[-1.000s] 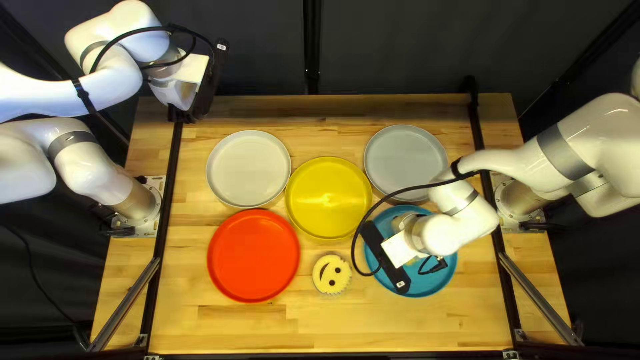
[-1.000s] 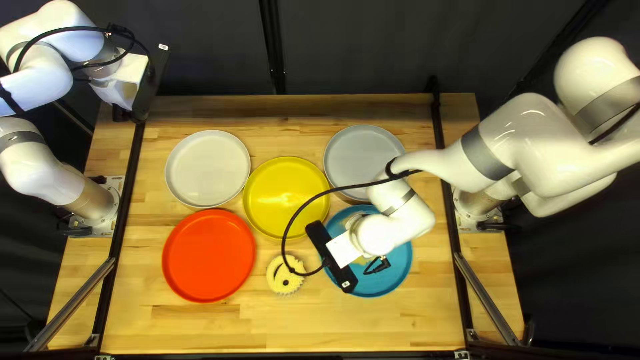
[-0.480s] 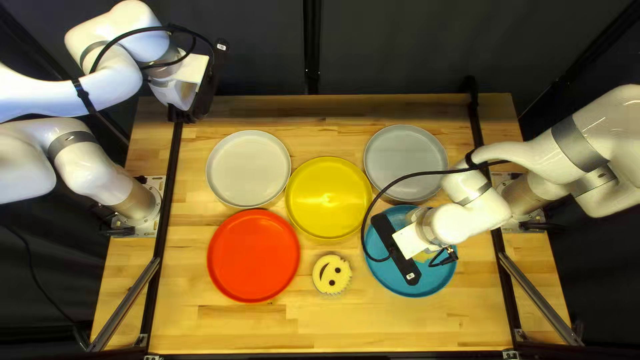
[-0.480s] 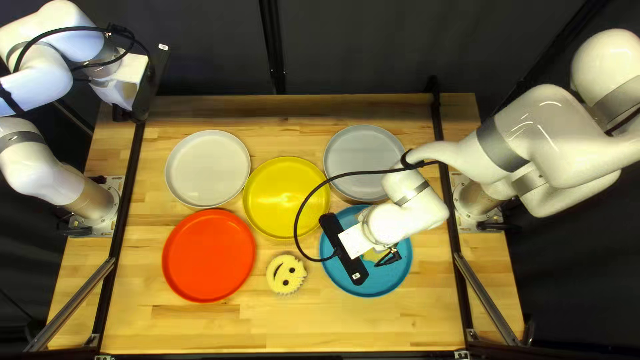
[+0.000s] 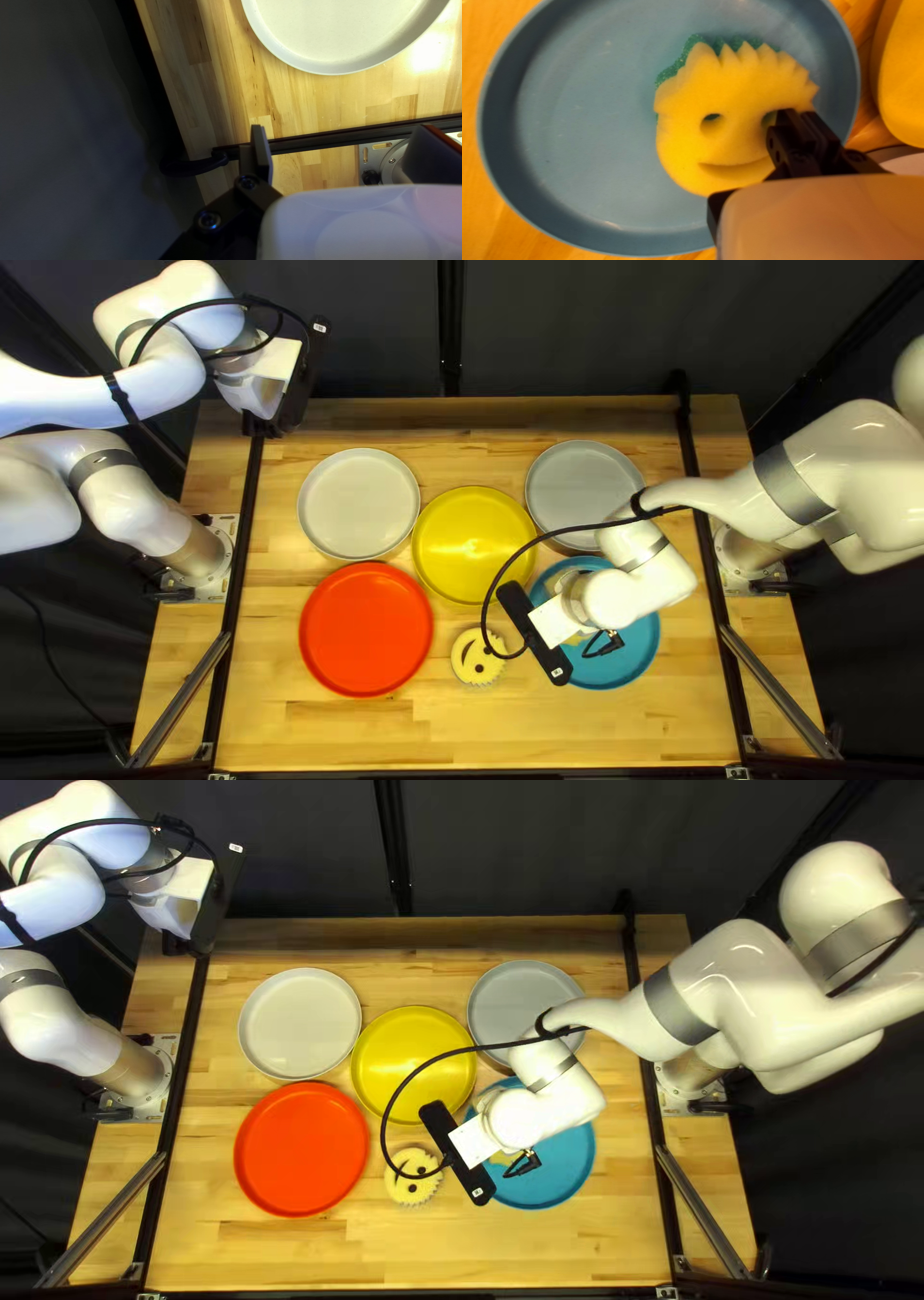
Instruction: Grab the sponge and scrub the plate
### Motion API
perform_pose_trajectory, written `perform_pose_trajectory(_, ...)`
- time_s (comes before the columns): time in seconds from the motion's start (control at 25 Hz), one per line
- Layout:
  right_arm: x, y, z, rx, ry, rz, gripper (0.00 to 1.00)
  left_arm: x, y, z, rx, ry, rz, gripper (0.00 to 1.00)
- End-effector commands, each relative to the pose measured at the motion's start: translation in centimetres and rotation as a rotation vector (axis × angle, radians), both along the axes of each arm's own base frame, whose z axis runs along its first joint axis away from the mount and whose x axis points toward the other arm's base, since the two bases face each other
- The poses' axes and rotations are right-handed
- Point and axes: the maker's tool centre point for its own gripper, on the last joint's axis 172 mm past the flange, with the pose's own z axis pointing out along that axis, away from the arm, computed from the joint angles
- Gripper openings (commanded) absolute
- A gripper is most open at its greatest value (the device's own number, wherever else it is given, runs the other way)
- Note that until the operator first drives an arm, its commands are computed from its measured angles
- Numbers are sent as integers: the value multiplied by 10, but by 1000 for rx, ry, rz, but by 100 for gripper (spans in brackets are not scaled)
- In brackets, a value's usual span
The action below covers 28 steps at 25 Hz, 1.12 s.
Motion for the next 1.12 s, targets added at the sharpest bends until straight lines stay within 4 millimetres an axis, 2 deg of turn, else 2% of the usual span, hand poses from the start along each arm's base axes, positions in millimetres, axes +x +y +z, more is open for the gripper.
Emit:
perform_pose_trajectory(0.04,-28,-11,0,14,11,-31,0,0,0,0,0,0,0,100)
perform_pose_trajectory(0.08,-38,-14,0,19,15,-42,0,0,0,0,0,0,0,100)
perform_pose_trajectory(0.2,-49,-18,-1,27,25,-62,0,0,0,0,0,0,0,100)
perform_pose_trajectory(0.32,-52,-22,-3,35,33,-73,0,0,0,0,0,0,0,100)
perform_pose_trajectory(0.44,-42,-20,-3,37,31,-71,0,0,0,0,0,0,0,100)
perform_pose_trajectory(0.72,-4,-23,1,33,9,-51,0,0,0,0,0,0,0,100)
perform_pose_trajectory(0.92,13,-26,2,28,-5,-33,0,0,0,0,0,0,0,100)
perform_pose_trajectory(1.12,20,-29,-2,34,-13,-17,0,0,0,0,0,0,0,100)
